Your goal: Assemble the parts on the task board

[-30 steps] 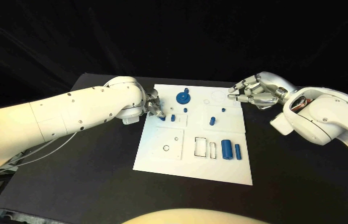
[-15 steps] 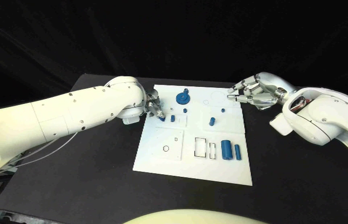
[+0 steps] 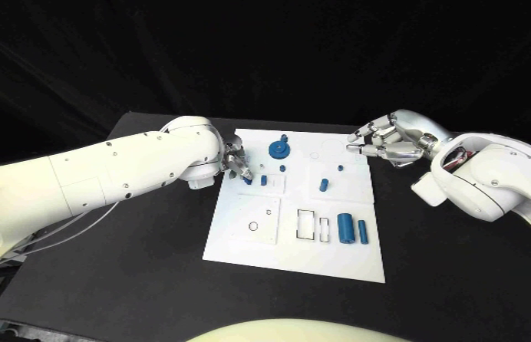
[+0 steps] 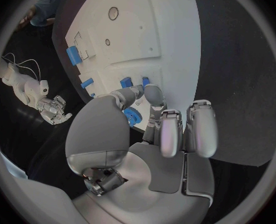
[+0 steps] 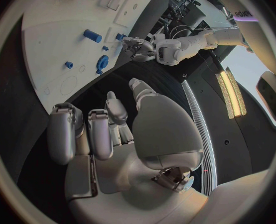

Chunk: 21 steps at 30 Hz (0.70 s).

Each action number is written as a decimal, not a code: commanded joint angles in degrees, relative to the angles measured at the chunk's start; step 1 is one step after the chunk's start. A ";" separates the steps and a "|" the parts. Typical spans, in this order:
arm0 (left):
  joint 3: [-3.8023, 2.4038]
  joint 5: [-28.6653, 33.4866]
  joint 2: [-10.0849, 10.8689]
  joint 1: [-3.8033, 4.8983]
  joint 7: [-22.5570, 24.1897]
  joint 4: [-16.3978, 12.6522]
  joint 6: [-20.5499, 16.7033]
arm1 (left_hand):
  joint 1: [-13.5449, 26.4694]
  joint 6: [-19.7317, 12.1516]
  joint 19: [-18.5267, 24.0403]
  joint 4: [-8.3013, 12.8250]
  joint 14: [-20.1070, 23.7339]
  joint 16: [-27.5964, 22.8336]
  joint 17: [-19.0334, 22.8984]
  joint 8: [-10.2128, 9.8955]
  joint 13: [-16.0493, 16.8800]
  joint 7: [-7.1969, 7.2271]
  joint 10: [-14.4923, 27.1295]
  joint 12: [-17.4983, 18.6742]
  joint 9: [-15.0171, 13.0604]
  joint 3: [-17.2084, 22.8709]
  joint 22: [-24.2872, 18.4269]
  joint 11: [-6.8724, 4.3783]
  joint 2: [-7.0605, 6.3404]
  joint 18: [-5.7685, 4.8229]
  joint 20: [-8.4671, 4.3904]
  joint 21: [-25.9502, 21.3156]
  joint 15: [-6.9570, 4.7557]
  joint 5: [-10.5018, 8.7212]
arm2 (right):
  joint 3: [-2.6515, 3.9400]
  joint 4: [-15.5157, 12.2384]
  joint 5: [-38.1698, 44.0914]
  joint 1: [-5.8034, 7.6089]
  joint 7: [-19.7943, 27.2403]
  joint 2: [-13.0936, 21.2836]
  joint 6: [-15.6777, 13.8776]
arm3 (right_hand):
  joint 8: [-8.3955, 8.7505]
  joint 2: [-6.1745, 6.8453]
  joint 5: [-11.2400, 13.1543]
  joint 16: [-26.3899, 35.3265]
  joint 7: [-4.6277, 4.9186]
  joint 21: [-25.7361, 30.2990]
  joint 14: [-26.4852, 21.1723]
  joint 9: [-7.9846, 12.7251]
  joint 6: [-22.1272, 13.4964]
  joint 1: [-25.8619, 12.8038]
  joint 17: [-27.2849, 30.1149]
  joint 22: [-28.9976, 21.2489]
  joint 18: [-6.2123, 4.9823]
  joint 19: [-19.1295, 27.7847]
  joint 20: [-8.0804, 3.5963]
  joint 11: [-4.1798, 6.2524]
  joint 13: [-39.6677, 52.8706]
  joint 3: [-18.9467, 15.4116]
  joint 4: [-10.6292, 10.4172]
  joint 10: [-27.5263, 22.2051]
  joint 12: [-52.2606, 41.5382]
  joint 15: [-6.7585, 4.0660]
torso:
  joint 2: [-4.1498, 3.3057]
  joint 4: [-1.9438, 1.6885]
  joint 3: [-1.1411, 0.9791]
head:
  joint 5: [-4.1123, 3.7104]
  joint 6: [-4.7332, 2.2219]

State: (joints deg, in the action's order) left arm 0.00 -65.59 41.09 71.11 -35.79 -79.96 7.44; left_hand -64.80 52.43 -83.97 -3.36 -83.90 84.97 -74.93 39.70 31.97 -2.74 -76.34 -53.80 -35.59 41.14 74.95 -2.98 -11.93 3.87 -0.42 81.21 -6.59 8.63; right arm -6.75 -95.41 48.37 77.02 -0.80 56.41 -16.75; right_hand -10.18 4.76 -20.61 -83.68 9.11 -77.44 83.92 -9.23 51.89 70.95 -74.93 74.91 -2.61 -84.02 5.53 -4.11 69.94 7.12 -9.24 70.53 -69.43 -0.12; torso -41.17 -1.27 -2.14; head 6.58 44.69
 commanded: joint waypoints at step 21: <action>0.36 0.07 -0.58 -0.50 -0.30 0.44 1.87 | 1.15 4.50 -0.29 -3.06 -4.60 0.23 -9.95 1.32 6.96 3.57 -1.87 -4.67 -3.57 -6.25 0.32 -1.57 1.57 -0.67 -0.66 0.19 -0.79 -0.15 | 0.01 0.07 0.01 -0.02 0.30 -0.01 0.27 | -0.38 -0.47 -0.33 0.26 -0.27 0.30 3.93 0.08 -0.09 0.10 -6.99 3.57 -0.67 -0.26 -0.27 0.14 -0.04 -0.14 -0.24 0.30 -0.15 -0.46 | 0.04 0.01 -0.01 | -0.16 0.21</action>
State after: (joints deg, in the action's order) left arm 0.20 -65.60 40.67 70.84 -35.84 -79.52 7.68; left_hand -63.77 55.41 -83.96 -6.47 -83.90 84.97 -74.92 41.22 38.86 -0.79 -78.50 -58.25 -39.10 35.08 74.93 -4.47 -10.69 3.93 -0.83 81.21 -7.00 8.47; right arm -6.75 -95.33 48.35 77.02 -0.81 56.41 -16.75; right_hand -10.18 4.76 -20.61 -83.68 9.11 -77.44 83.92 -9.23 51.89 70.96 -74.92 74.90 -2.61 -84.02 5.53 -4.11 69.93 7.12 -9.24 70.53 -69.43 -0.12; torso -41.14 -1.26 -2.14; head 6.42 44.90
